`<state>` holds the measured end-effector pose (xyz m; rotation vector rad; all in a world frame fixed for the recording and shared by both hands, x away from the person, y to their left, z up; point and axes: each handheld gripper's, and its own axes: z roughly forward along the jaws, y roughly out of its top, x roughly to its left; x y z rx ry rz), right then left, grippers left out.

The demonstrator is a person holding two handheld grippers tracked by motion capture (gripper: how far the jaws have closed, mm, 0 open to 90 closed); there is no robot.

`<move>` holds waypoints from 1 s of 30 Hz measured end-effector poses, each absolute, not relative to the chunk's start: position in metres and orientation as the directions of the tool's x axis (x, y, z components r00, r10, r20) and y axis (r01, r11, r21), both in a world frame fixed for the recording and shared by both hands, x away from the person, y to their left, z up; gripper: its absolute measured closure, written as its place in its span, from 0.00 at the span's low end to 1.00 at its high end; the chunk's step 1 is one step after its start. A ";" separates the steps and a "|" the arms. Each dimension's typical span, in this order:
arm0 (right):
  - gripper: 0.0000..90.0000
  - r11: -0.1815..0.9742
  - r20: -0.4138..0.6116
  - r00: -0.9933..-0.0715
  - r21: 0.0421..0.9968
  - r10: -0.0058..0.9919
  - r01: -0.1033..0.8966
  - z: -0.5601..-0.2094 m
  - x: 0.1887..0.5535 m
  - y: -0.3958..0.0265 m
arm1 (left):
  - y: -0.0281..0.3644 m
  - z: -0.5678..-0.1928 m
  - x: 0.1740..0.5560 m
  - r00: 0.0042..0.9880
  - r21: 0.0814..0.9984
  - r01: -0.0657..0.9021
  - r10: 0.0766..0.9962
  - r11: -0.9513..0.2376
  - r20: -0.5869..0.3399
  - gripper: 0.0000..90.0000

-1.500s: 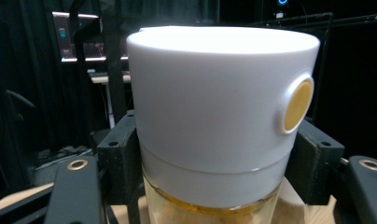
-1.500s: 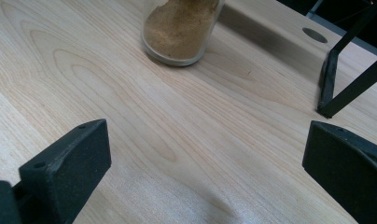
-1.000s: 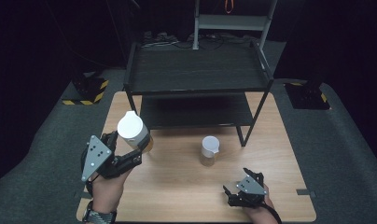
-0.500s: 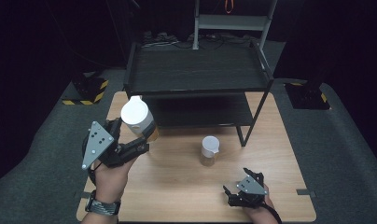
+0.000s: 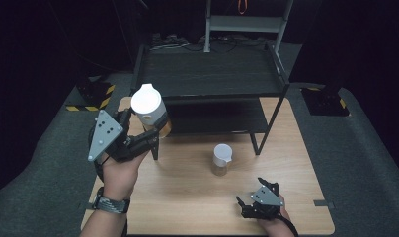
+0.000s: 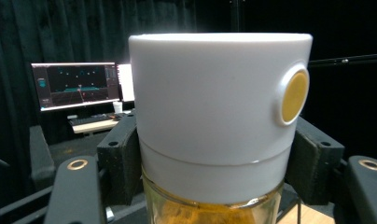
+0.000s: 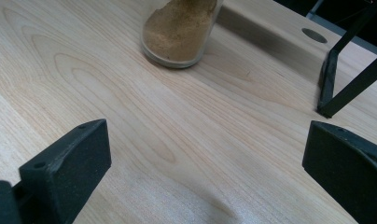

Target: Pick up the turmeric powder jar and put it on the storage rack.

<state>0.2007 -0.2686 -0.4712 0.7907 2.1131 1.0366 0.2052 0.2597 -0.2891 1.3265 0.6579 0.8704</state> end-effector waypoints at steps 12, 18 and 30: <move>0.00 0.500 -0.277 -0.608 0.835 0.744 0.232 -0.471 0.201 -0.270 | 0.251 -0.269 0.223 0.532 0.984 -0.175 0.844 0.028 0.070 0.34; 0.00 0.496 -0.272 -0.609 0.836 0.745 0.234 -0.471 0.201 -0.271 | 0.246 -0.260 0.234 0.531 0.984 -0.174 0.845 0.036 0.063 0.34; 0.00 0.485 -0.261 -0.610 0.842 0.748 0.235 -0.472 0.201 -0.273 | 0.234 -0.249 0.262 0.523 0.989 -0.141 0.851 0.035 0.045 0.34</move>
